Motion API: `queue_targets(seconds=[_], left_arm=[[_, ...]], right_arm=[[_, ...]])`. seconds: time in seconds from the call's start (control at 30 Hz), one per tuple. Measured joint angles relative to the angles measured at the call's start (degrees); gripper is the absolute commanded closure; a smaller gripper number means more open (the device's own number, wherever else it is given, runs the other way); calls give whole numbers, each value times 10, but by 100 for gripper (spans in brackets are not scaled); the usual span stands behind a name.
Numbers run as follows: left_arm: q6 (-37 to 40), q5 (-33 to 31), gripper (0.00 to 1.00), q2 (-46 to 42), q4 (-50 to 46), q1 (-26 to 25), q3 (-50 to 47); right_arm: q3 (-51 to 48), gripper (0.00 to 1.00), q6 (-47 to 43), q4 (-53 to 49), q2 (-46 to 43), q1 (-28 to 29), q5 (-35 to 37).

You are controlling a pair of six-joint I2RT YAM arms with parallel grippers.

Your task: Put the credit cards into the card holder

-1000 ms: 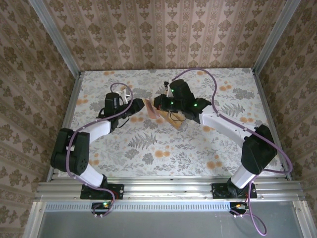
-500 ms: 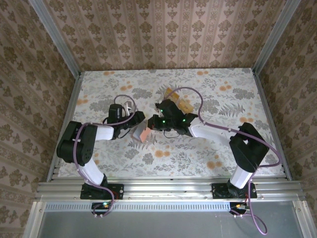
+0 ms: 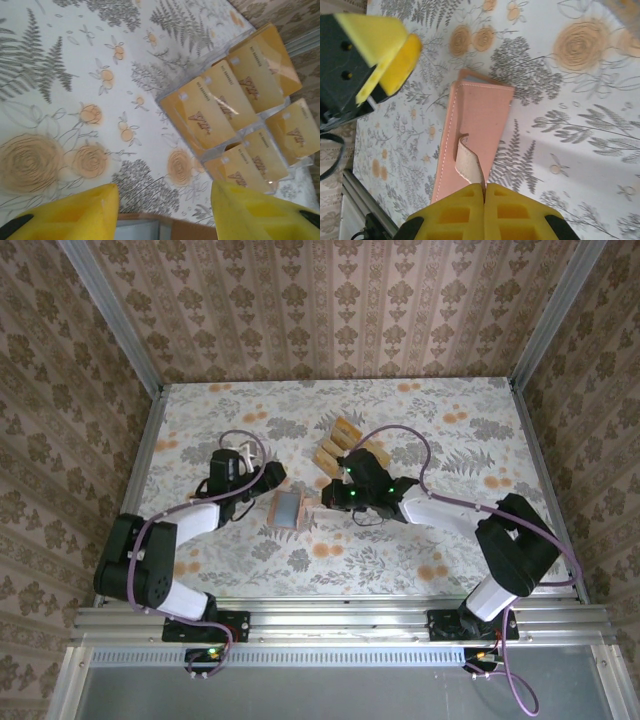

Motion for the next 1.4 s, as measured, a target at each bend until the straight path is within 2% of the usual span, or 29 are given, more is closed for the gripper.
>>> queue_targets(seconds=[0.2,0.37,0.63,0.87,1.03,1.17,1.27,1.4], left_arm=[[45,-39,48,-7,-101,-29,16],[74,-67,47,-5,-150,-55,28],[91,-88,46,19,-170,-57,28],[96,-92,38,20,-174,-56,28],[102,-94,37,20,-184,-56,27],[102,-89,43,20,-182,-56,26],[99,-76,52,20,-170,-56,23],[88,-55,70,19,-148,-56,16]], right_arm=[[-31,100,-12,0,-12,-14,-2],[-42,100,-14,1,-14,-19,-4],[-68,100,-14,13,-15,-34,-4],[-87,100,-14,24,-15,-49,-4],[-95,100,-14,34,-15,-52,-5],[-97,100,-14,36,-12,-53,-5],[-97,100,-14,43,1,-55,-6],[-97,99,-14,44,27,-58,-6]])
